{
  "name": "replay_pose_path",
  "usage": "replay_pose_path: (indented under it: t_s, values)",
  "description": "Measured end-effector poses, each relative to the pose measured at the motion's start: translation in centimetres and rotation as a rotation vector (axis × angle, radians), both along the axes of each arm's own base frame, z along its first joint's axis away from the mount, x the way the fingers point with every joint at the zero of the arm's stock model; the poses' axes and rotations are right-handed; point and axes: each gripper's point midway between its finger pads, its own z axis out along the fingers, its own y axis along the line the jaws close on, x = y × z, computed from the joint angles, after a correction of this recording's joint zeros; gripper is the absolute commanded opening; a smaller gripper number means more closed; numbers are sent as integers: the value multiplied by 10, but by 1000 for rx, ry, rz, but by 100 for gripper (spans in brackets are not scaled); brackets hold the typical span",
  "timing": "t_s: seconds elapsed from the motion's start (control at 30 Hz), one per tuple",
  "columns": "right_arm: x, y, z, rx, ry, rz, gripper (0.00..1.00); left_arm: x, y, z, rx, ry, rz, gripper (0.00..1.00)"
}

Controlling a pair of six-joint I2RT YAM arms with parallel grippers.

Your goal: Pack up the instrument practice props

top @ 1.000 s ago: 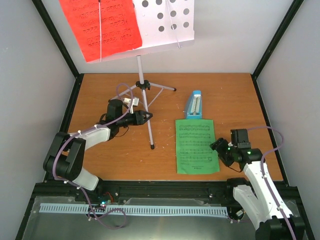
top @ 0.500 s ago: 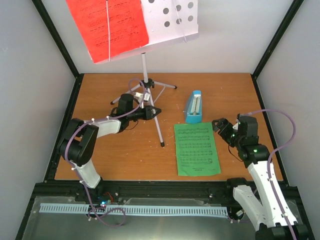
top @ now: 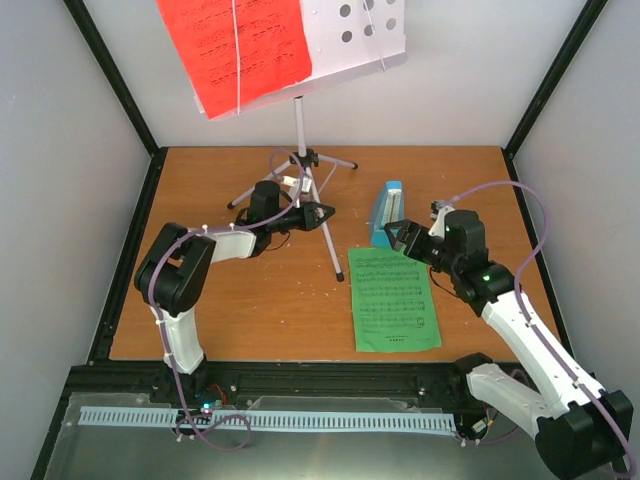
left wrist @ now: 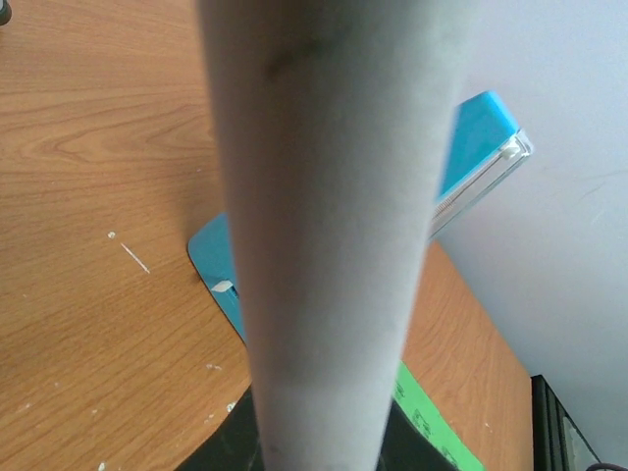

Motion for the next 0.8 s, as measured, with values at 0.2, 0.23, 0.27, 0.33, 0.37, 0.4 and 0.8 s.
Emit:
replay_pose_path:
  t_s: [0.2, 0.23, 0.27, 0.33, 0.37, 0.4, 0.8]
  values:
    - [12, 26, 17, -17, -59, 90, 86, 0, -6, -6, -1, -13, -5, 44]
    - [16, 31, 24, -18, -79, 104, 87, -1, -7, -7, 0, -10, -7, 53]
    - [20, 35, 34, -18, -102, 120, 87, -1, -8, -6, 0, -9, -7, 61]
    - [28, 46, 57, -13, -164, 156, 87, -2, -7, -3, 4, -22, -3, 76]
    - [31, 52, 71, -7, -197, 177, 87, -3, -5, -1, 6, -19, 3, 81]
    - [33, 59, 87, 2, -238, 200, 87, -4, -2, 2, 8, -27, 13, 85]
    - [51, 138, 266, 122, -646, 469, 73, -30, 155, 85, -48, -159, 320, 94]
